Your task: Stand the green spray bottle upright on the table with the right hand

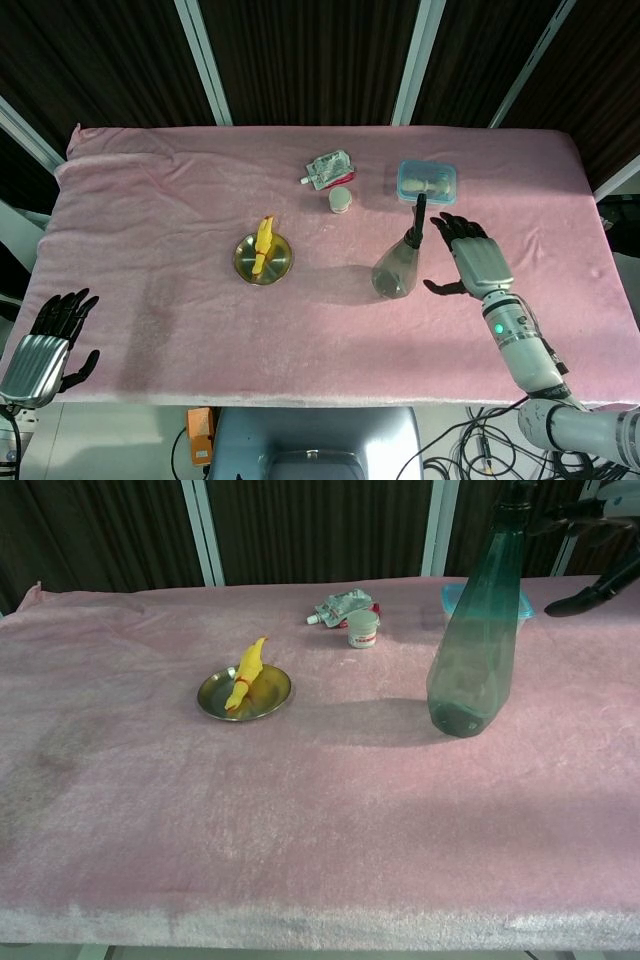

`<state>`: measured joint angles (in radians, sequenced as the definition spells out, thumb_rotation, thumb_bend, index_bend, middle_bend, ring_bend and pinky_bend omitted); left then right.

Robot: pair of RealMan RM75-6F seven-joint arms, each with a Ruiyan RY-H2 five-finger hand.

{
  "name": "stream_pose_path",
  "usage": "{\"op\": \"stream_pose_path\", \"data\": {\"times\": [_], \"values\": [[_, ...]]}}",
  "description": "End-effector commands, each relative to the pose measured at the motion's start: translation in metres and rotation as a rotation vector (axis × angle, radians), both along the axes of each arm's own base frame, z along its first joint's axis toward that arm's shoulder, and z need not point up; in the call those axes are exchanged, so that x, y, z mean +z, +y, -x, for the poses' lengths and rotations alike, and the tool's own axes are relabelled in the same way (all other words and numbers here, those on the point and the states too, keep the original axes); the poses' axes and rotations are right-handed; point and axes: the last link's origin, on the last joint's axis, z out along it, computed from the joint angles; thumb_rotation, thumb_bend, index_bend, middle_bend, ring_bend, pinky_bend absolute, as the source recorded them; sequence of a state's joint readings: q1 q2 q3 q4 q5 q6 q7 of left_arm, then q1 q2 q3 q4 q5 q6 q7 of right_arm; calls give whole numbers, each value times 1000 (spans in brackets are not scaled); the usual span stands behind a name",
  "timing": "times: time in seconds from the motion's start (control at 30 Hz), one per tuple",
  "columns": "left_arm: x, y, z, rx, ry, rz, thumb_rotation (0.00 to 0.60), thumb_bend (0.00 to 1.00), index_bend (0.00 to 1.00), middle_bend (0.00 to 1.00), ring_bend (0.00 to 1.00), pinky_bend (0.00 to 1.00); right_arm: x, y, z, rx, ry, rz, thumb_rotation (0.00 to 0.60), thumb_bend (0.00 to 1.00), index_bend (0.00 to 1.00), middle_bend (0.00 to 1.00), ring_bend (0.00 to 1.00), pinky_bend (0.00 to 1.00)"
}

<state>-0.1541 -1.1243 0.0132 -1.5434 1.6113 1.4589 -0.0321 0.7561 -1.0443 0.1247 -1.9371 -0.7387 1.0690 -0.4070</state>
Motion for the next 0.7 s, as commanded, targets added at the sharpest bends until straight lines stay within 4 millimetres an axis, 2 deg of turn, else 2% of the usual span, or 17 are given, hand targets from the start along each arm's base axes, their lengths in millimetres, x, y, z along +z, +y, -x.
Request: {"op": "stream_pose_path", "data": {"times": [0.03, 0.1, 0.2, 0.3, 0.37, 0.47, 0.57, 0.7], "values": [[0, 0, 0, 0, -1, 0, 600, 393, 0, 0, 0, 0, 7, 13, 10, -6, 55, -1, 600, 327, 2, 75, 5, 160], [1, 0, 0, -1, -3, -4, 600, 392, 0, 0, 0, 0, 11, 25, 16, 4, 88, 4, 600, 327, 11, 59, 0, 132], [3, 0, 0, -4, -8, -13, 600, 392, 0, 0, 0, 0, 17, 58, 33, 48, 196, 53, 600, 327, 9, 24, 0, 58], [5, -1, -1, -10, -9, -20, 600, 392, 0, 0, 0, 0, 18, 107, 59, 92, 301, 191, 600, 327, 0, 0, 0, 0], [5, -3, -1, -15, -8, -24, 600, 392, 0, 0, 0, 0, 11, 142, 77, 103, 289, 271, 600, 327, 0, 0, 0, 0], [5, -6, -2, -26, -4, -25, 600, 393, 0, 0, 0, 0, 1, 173, 99, 101, 217, 302, 600, 327, 0, 0, 0, 0], [3, -8, -4, -35, -1, -25, 600, 392, 0, 0, 0, 0, -1, 180, 113, 97, 205, 316, 600, 327, 0, 0, 0, 0], [2, -8, -5, -37, 5, -28, 600, 392, 0, 0, 0, 0, 2, 176, 114, 100, 181, 341, 600, 327, 0, 0, 0, 0]]}}
